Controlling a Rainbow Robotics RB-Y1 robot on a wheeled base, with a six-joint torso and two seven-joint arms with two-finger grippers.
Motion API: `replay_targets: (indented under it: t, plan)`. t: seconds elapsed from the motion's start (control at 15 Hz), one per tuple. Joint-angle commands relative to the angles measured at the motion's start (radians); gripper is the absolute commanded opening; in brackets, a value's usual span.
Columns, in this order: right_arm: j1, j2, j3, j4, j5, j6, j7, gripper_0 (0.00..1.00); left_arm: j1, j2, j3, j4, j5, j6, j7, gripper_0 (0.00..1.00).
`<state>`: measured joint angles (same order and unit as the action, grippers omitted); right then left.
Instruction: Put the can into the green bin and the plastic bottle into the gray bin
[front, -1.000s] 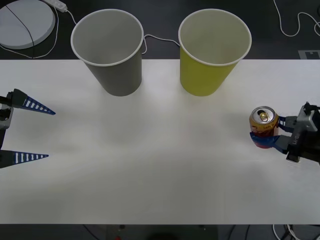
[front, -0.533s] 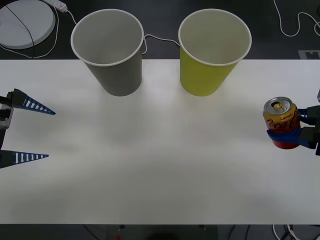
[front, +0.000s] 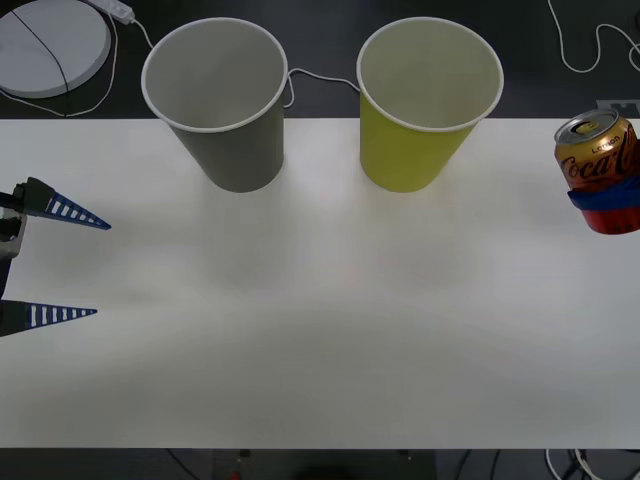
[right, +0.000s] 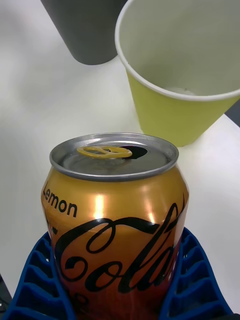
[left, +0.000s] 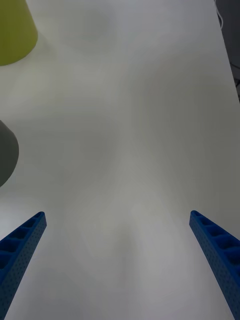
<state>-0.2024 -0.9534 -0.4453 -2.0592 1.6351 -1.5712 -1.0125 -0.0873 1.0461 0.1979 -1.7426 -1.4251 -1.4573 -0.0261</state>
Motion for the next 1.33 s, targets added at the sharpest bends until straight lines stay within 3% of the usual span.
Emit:
replay_targets:
  t: [0.07,0.33,0.67,0.93,1.33]
  plan:
    - [-0.123,-0.117,0.103,0.002,0.0,0.0,-0.156,0.0,0.0,0.0,0.0,0.0,0.0,0.0,0.0,1.0]
    - [-0.328,-0.182,0.267,0.076,0.003,0.0,-0.241,0.0,0.0,0.0,0.0,0.0,0.0,0.0,0.0,1.0]
    - [-0.614,-0.166,0.514,0.26,0.052,0.0,-0.242,0.0,0.0,0.0,0.0,0.0,0.0,0.0,0.0,1.0]
    - [-0.805,-0.088,0.666,0.406,0.174,0.0,-0.241,0.0,0.0,0.0,0.0,0.0,0.0,0.0,0.0,1.0]
    - [-0.962,0.079,0.761,0.599,0.364,0.0,-0.239,0.0,0.0,0.0,0.0,0.0,0.0,0.0,0.0,1.0]
